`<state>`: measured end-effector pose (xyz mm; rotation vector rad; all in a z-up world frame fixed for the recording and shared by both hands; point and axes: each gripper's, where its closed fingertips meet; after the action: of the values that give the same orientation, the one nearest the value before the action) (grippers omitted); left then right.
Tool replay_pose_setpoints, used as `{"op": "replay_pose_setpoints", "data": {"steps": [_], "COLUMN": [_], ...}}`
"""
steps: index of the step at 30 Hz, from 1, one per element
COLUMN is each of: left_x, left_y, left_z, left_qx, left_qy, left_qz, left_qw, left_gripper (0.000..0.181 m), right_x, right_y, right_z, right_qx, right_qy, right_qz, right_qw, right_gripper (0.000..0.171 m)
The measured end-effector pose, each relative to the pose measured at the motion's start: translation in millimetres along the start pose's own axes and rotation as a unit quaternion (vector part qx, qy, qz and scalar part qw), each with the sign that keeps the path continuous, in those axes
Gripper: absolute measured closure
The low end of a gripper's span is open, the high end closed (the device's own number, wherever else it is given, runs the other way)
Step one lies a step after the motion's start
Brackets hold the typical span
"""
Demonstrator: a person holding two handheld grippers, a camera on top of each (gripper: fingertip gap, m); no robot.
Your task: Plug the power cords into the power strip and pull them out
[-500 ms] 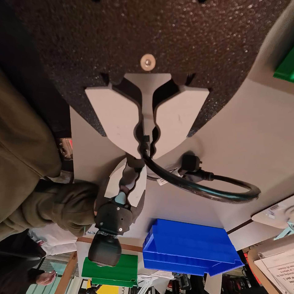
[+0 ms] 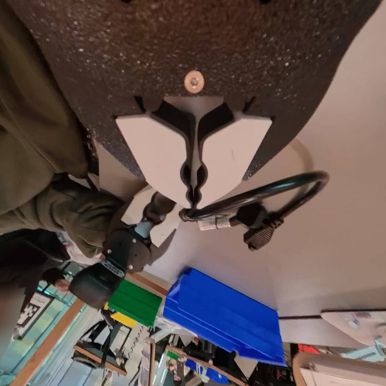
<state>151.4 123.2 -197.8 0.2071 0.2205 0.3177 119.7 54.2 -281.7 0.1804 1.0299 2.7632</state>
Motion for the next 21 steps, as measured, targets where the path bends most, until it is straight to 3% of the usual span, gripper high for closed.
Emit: {"op": "replay_pose_setpoints", "data": {"steps": [5, 8, 14, 17, 21], "left_x": [20, 25, 36, 25, 29], "left_y": [6, 12, 21, 32, 39], "left_z": [21, 17, -19, -38, -61], "left_qx": [-0.081, -0.098, -0.003, 0.086, 0.222], "left_qy": [0.138, 0.218, 0.229, 0.156, -0.084], "left_qz": [0.018, 0.017, 0.091, 0.103, 0.131], "left_qw": [0.987, 0.971, 0.969, 0.979, 0.963], "left_gripper": [0.180, 0.162, 0.147, 0.150, 0.139], "right_x": [0, 0, 0, 1, 1], "right_y": [0, 0, 0, 0, 0], "right_z": [0, 0, 0, 0, -1], "right_qx": [0.000, 0.000, 0.000, 0.000, 0.001], "right_qy": [0.002, 0.003, 0.005, 0.006, 0.006], "right_qz": [-0.002, -0.002, -0.001, 0.000, 0.004], "right_qw": [1.000, 1.000, 1.000, 1.000, 1.000], "right_gripper": [0.134, 0.134, 0.134, 0.134, 0.134]}}
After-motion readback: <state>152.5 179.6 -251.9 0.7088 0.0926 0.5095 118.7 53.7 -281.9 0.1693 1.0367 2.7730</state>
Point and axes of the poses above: each gripper's, where its closed fingertips meet, y back along the fingers, z out of its top, x = y × z across the jaws, and after that the axes turned 10 degrees about -y, right-handed
